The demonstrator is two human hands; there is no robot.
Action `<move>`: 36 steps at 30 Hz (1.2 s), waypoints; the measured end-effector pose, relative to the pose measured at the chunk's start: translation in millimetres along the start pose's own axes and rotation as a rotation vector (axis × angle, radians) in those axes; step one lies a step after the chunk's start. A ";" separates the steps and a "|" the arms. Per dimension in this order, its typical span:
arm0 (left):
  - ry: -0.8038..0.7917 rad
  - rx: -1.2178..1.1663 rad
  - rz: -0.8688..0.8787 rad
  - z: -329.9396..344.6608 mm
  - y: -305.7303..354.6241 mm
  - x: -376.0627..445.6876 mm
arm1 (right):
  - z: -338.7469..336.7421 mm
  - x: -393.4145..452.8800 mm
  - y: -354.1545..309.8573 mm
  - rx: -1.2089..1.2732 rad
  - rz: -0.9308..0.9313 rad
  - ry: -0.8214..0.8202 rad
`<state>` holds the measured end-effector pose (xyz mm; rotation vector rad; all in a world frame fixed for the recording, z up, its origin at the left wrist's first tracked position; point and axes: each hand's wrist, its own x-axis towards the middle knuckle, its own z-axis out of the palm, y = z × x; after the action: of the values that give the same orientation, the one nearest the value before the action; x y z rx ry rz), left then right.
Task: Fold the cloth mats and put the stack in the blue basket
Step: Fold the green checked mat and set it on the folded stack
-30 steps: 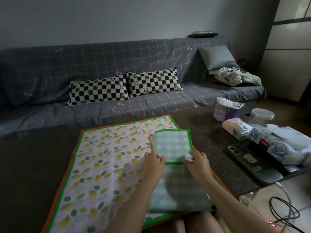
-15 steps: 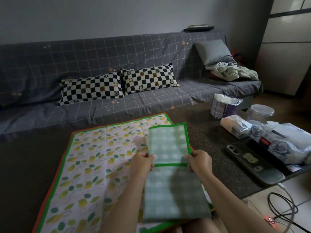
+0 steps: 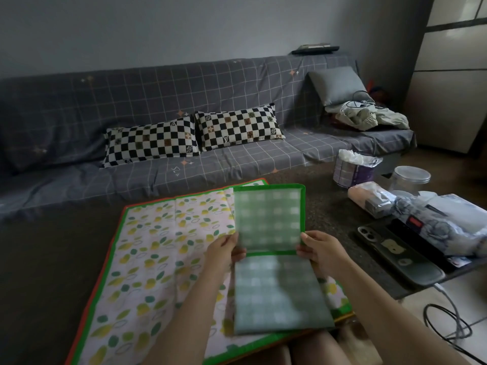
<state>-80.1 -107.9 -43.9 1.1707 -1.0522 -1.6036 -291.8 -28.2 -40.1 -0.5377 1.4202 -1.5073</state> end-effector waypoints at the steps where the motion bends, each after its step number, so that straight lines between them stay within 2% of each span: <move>1: -0.001 -0.026 0.004 -0.3 0.3 -2.9 | -2.1 -1.6 -0.4 0.010 0.007 -0.034; 6: -0.041 -0.058 -0.025 -6.5 0.5 -13.6 | -13.3 -11.1 -1.8 0.119 0.054 -0.168; 10: -0.137 0.153 -0.024 -16.3 2.5 -23.7 | -18.8 -23.7 -7.4 0.223 0.071 -0.209; 12: -0.186 0.284 0.038 -20.6 4.0 -30.8 | -20.3 -31.6 -9.8 0.077 0.055 -0.240; 15: -0.171 0.520 0.144 -23.3 6.9 -34.9 | -22.1 -35.6 -9.9 -0.340 -0.039 -0.179; 19: -0.221 0.667 0.200 -26.3 1.7 -37.9 | -23.2 -36.6 -12.9 -0.699 -0.175 -0.173; 22: -0.216 0.741 0.254 -25.9 -2.9 -41.3 | -22.2 -37.8 -10.9 -0.832 -0.226 -0.171; 28: -0.231 0.941 0.379 -18.4 -5.8 -44.7 | -23.9 -35.2 -1.2 -0.933 -0.327 -0.192; 31: -0.216 1.043 0.351 -8.9 -2.6 -44.8 | -22.6 -33.7 -2.4 -1.051 -0.365 -0.223; 34: -0.209 1.297 0.294 3.7 -0.2 -48.8 | -18.8 -33.9 -4.8 -1.183 -0.414 -0.254; 36: -0.173 1.518 0.334 12.0 -0.4 -53.9 | -15.4 -36.7 -5.8 -1.228 -0.410 -0.279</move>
<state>-81.9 -54.8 -29.0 1.5706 -2.5709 -0.4242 -290.4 10.0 -27.6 -1.7744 1.9655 -0.6065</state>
